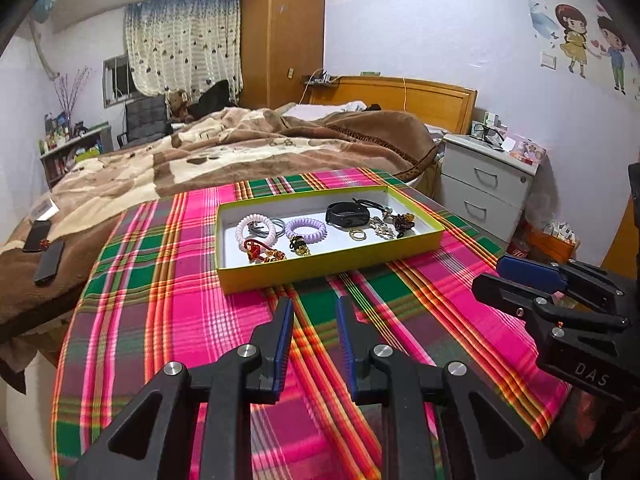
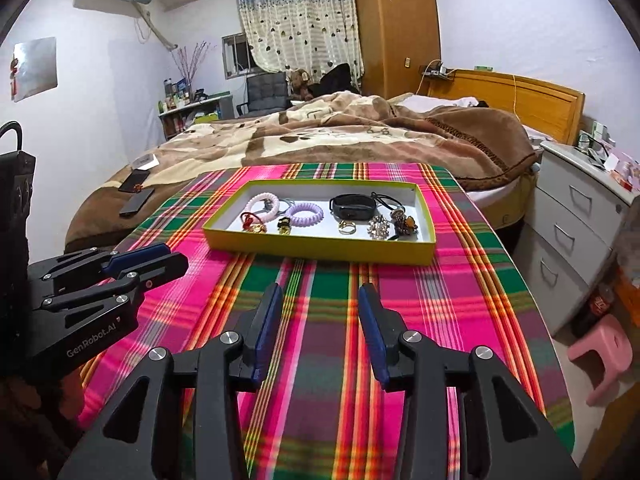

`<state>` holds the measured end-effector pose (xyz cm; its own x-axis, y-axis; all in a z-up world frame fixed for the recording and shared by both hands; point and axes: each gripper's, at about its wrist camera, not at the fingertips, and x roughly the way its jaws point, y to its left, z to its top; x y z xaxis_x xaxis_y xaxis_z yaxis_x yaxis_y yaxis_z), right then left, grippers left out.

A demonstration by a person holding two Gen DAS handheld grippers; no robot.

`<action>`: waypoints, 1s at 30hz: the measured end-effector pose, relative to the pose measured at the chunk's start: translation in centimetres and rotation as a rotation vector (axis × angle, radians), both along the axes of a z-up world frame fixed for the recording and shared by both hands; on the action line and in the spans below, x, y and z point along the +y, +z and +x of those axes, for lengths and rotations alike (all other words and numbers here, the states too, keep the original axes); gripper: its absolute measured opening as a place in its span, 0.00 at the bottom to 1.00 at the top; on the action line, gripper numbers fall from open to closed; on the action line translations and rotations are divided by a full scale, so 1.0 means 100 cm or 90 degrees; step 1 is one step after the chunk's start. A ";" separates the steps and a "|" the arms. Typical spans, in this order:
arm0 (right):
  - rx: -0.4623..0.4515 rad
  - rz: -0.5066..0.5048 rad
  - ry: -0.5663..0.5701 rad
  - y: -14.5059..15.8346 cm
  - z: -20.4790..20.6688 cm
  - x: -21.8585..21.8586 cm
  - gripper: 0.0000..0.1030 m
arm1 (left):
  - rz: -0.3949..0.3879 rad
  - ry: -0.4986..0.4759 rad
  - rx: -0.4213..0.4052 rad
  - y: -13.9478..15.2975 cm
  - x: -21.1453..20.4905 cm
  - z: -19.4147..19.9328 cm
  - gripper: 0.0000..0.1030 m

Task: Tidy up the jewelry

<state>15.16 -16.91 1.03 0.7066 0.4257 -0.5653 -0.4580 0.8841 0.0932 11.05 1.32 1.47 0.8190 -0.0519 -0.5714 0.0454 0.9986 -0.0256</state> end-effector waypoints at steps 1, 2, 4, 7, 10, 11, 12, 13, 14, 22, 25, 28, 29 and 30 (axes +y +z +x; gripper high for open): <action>-0.005 0.000 -0.001 0.000 -0.006 -0.001 0.39 | 0.001 0.001 -0.004 0.000 -0.001 -0.005 0.21; -0.009 0.001 -0.003 0.000 -0.012 -0.003 0.39 | 0.002 0.002 -0.007 0.000 -0.002 -0.011 0.21; -0.013 0.006 -0.004 -0.001 -0.020 -0.005 0.39 | 0.003 0.004 -0.011 0.000 -0.003 -0.021 0.23; -0.014 0.008 -0.009 -0.003 -0.032 -0.008 0.39 | 0.003 0.007 -0.017 0.000 -0.004 -0.034 0.24; -0.010 0.010 -0.009 -0.007 -0.042 -0.010 0.39 | 0.011 0.005 -0.023 -0.001 -0.006 -0.047 0.24; -0.009 0.009 -0.009 -0.008 -0.045 -0.011 0.39 | 0.014 0.004 -0.024 -0.002 -0.007 -0.050 0.25; -0.008 0.007 -0.009 -0.010 -0.047 -0.011 0.39 | 0.015 0.003 -0.026 -0.002 -0.007 -0.053 0.25; -0.007 0.005 -0.009 -0.011 -0.049 -0.012 0.40 | 0.017 0.003 -0.030 -0.002 -0.007 -0.057 0.26; -0.006 0.005 -0.009 -0.012 -0.051 -0.013 0.40 | 0.019 0.005 -0.032 -0.001 -0.007 -0.059 0.27; -0.020 0.006 -0.022 -0.008 -0.059 -0.019 0.40 | 0.017 0.011 -0.043 0.002 -0.005 -0.067 0.29; -0.028 0.000 -0.023 -0.006 -0.062 -0.018 0.40 | 0.018 0.013 -0.041 0.001 -0.005 -0.067 0.29; -0.029 0.001 -0.022 -0.005 -0.064 -0.019 0.40 | 0.016 0.014 -0.037 0.001 -0.005 -0.067 0.29; -0.029 0.001 -0.022 -0.005 -0.064 -0.019 0.40 | 0.016 0.015 -0.036 0.000 -0.006 -0.066 0.29; -0.029 0.001 -0.022 -0.005 -0.065 -0.019 0.40 | 0.016 0.015 -0.035 0.000 -0.006 -0.066 0.29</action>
<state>8.69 -18.77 0.52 0.7463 0.4012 -0.5311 -0.4309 0.8994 0.0738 4.45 0.70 1.49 0.8498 -0.0176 -0.5268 0.0218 0.9998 0.0018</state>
